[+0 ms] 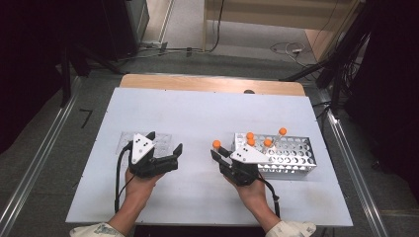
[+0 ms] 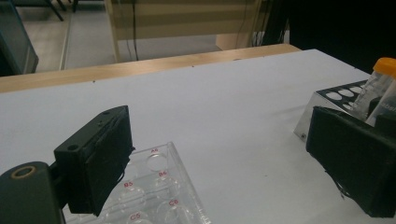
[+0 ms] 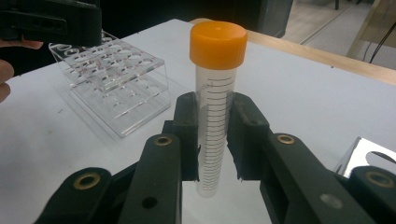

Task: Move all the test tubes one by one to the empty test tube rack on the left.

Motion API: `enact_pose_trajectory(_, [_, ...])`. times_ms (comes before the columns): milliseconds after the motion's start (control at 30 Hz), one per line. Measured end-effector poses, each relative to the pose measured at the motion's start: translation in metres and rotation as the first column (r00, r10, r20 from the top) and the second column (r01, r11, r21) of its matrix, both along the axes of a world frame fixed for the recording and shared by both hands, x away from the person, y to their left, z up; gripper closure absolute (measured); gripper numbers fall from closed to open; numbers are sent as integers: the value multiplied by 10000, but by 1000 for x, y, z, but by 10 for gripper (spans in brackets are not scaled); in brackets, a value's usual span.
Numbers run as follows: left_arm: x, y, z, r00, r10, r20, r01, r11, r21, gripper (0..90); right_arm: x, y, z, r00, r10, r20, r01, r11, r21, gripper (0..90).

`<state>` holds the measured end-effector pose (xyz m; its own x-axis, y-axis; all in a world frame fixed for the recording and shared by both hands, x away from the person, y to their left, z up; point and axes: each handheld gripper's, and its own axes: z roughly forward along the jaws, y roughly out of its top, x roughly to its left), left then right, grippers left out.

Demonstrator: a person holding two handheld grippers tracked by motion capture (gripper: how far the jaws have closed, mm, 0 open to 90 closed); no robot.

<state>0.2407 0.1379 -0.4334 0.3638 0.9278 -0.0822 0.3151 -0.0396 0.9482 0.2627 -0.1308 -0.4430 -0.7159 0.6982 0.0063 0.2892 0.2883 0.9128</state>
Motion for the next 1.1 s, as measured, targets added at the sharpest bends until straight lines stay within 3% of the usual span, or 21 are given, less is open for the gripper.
enact_pose_trajectory(667, [1,-15,11,9973,-705,224,709,9973,-210,92,8,12,-5,9998,119,-180,-120,9999,-24,722])
enact_pose_trajectory(1100, [2,-31,12,9878,-1551,159,1554,9875,-251,127,7,21,-5,9990,410,-203,-410,9992,-18,722])
